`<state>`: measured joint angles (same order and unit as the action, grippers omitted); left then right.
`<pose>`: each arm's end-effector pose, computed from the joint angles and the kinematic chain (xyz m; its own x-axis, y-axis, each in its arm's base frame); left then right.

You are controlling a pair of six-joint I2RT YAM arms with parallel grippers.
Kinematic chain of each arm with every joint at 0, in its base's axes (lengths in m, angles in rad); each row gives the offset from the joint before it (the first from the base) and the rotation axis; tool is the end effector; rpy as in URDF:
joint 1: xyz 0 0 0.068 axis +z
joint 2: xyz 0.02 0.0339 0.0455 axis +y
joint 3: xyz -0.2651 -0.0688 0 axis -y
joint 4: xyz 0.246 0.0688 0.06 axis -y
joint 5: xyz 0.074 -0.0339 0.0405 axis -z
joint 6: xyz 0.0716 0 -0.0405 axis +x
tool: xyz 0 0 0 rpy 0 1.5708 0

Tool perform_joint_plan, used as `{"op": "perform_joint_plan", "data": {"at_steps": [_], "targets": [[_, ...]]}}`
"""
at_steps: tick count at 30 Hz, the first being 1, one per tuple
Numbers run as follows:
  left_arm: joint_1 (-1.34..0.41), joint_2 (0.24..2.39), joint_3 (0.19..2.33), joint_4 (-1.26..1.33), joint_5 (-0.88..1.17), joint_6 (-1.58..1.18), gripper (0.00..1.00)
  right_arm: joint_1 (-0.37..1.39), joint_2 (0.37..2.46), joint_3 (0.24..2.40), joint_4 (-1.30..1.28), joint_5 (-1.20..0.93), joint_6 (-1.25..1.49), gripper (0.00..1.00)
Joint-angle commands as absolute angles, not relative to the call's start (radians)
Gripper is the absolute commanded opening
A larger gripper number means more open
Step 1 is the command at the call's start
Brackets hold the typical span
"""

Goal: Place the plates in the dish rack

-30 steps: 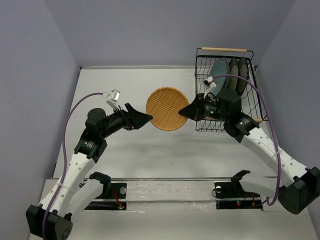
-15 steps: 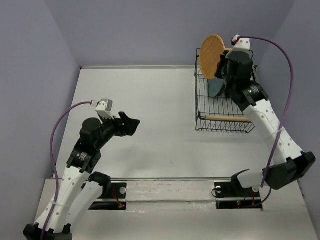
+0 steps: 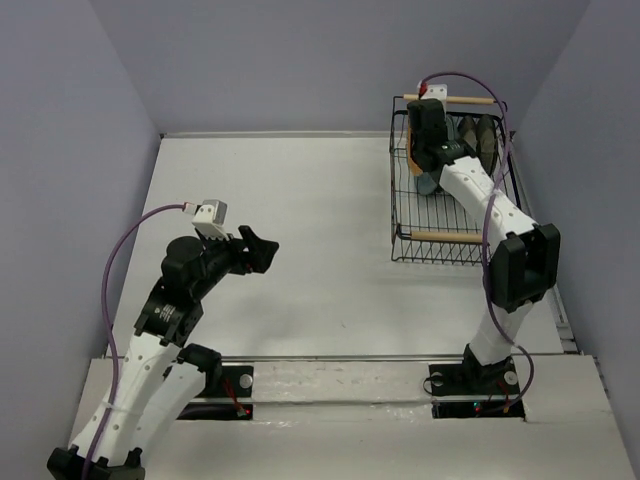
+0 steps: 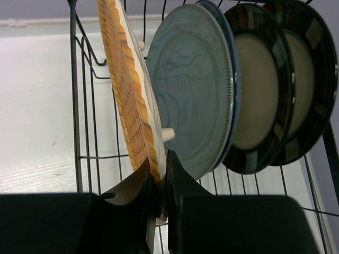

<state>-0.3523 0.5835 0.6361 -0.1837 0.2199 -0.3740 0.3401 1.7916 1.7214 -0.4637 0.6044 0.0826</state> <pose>0.1672 -0.0781 0.3136 -0.3114 -0.2654 -0.9125 0.4576 0.7997 -0.3888 0.4303 0.1091 0.3471 -0.4627 -0.0917 -0.8818 0.2256 0.9497 -0.2172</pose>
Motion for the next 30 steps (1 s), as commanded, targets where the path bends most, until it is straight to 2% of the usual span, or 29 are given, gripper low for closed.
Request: {"op": "perform_joint_plan", "data": {"at_steps": [1,14,27,30], "targets": [[-0.351,0.566,0.632,-0.153,0.212,-0.356,0.98,0.322,1.856,1.828,-0.416,0.627,0.093,0.07],[-0.350,0.572,0.632,-0.155,0.219,-0.354,0.98,0.276,2.069,1.945,-0.437,0.614,0.193,0.07],[-0.337,0.583,0.632,-0.150,0.230,-0.354,0.98,0.276,2.135,1.918,-0.442,0.515,0.284,0.07],[-0.333,0.587,0.630,-0.146,0.238,-0.353,0.98,0.276,2.120,1.895,-0.440,0.494,0.296,0.11]]}}
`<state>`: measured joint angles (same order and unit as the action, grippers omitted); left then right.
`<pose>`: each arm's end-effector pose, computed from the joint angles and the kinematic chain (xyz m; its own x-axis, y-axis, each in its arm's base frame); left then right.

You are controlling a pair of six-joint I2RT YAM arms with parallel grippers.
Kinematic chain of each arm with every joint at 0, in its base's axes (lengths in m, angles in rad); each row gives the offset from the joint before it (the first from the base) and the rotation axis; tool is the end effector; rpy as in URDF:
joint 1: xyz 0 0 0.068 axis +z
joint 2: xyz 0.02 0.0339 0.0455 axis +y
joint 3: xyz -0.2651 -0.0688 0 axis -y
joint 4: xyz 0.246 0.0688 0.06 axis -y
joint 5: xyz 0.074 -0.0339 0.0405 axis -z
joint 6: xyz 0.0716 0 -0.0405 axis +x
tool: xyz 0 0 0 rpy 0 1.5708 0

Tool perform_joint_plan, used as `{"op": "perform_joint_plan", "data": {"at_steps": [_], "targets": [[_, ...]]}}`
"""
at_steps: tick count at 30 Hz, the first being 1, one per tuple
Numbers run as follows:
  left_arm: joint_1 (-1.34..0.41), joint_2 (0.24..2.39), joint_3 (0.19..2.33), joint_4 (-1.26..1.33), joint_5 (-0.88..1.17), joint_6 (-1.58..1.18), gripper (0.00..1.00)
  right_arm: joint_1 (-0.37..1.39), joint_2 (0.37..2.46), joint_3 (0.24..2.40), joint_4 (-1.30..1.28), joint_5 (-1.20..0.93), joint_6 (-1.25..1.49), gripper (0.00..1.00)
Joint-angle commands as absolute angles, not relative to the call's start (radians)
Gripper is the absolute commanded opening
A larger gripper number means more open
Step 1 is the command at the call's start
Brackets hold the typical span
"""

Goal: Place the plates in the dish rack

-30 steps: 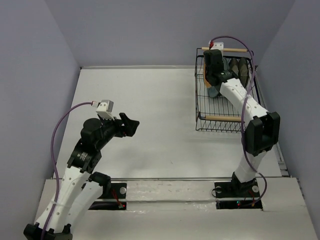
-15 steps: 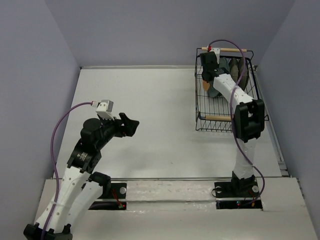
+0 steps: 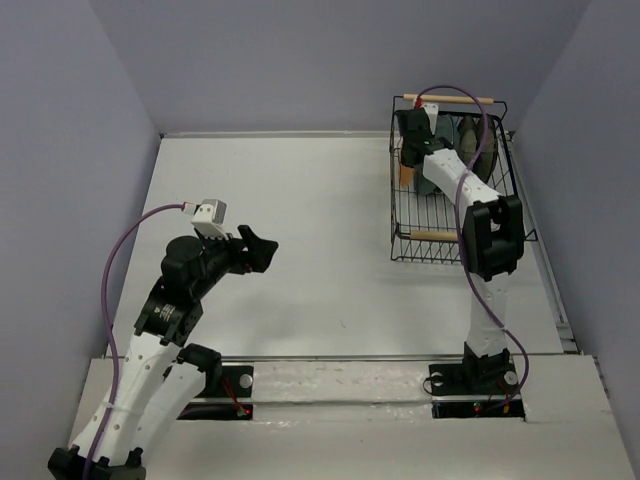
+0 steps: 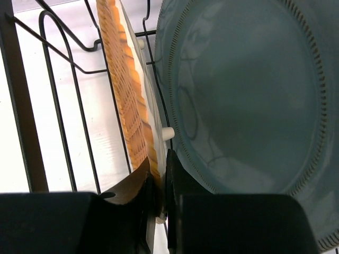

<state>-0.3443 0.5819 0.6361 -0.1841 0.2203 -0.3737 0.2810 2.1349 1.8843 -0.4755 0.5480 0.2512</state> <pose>0.1675 -0.0767 0.3138 -0.3082 -0.2679 -0.9128 0.4520 0.8030 -0.3883 0.5061 0.1072 0.2449 -0.5837 0.0524 -0.8103 0.2918 0.9448 -0.1492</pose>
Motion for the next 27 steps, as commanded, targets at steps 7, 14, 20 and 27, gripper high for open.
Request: {"op": "perform_joint_plan", "data": {"at_steps": [7,14,20,27], "targets": [[-0.327,0.592,0.630,-0.144,0.242,-0.354,0.97,0.276,2.071,1.858,-0.442,0.485,0.299,0.56],[-0.322,0.601,0.630,-0.144,0.245,-0.356,0.97,0.276,1.976,1.844,-0.442,0.439,0.279,0.83],[-0.318,0.603,0.630,-0.146,0.238,-0.356,0.97,0.276,1.858,1.819,-0.443,0.330,0.278,0.91],[-0.311,0.588,0.635,-0.144,0.226,-0.351,0.98,0.319,1.662,1.731,-0.436,0.206,0.284,1.00]]}}
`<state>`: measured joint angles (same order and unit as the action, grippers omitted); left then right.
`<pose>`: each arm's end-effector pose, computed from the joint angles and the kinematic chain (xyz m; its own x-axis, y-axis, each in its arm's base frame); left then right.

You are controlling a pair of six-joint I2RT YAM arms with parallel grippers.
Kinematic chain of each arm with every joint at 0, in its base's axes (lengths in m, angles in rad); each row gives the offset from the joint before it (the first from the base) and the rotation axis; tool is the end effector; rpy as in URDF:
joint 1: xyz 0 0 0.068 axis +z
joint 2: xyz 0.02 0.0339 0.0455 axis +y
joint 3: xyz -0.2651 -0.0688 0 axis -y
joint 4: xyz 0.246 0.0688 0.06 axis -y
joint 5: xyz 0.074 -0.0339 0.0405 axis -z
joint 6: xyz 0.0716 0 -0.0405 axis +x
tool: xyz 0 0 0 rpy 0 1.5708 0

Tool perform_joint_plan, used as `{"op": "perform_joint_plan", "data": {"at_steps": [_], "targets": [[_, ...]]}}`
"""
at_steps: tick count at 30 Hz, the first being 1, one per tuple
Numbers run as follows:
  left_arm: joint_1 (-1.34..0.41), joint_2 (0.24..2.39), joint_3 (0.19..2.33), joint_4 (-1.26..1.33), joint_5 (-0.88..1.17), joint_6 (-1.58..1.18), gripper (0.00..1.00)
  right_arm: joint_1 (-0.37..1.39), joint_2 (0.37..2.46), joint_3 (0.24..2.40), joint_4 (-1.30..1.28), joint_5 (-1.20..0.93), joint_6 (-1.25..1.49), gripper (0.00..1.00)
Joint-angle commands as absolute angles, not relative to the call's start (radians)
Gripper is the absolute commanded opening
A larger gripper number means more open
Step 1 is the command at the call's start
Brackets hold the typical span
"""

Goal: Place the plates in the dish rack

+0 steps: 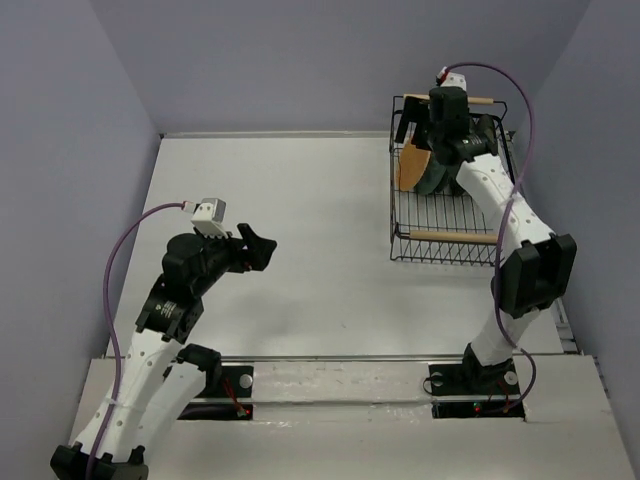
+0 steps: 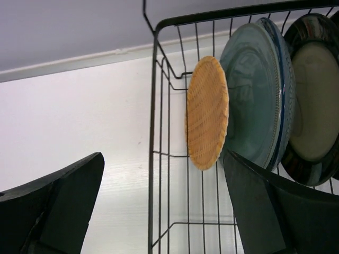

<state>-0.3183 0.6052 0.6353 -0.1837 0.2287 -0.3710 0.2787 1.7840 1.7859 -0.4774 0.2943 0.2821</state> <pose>0.1736 -0.0743 0.3097 -0.3231 -0.2653 -0.9084 0.4297 0.8141 -0.3906 0.4371 0.1035 0.3678 -0.4270 0.1549 -0.8909 0.1078 0.9869 0.1200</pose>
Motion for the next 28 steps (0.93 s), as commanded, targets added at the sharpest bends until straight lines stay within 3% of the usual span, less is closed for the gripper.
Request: {"op": "perform_joint_plan", "data": {"at_steps": [1,5,12,20,28], "targets": [[-0.308,0.586,0.640,-0.144,0.224,-0.350,0.98,0.331,1.628,1.705,-0.428,0.198,0.285,1.00],[-0.305,0.554,0.644,-0.127,0.224,-0.344,0.99,0.402,1.447,1.544,-0.399,0.152,0.279,1.00],[-0.305,0.428,0.686,-0.074,0.216,-0.379,0.99,0.439,0.989,1.103,-0.168,-0.243,0.383,1.00],[-0.305,0.354,0.802,-0.049,0.204,-0.411,0.99,0.439,0.504,0.870,-0.211,-0.244,0.440,1.00],[-0.305,0.367,0.819,-0.038,0.202,-0.454,0.99,0.439,0.359,0.798,-0.259,-0.181,0.451,1.00]]}}
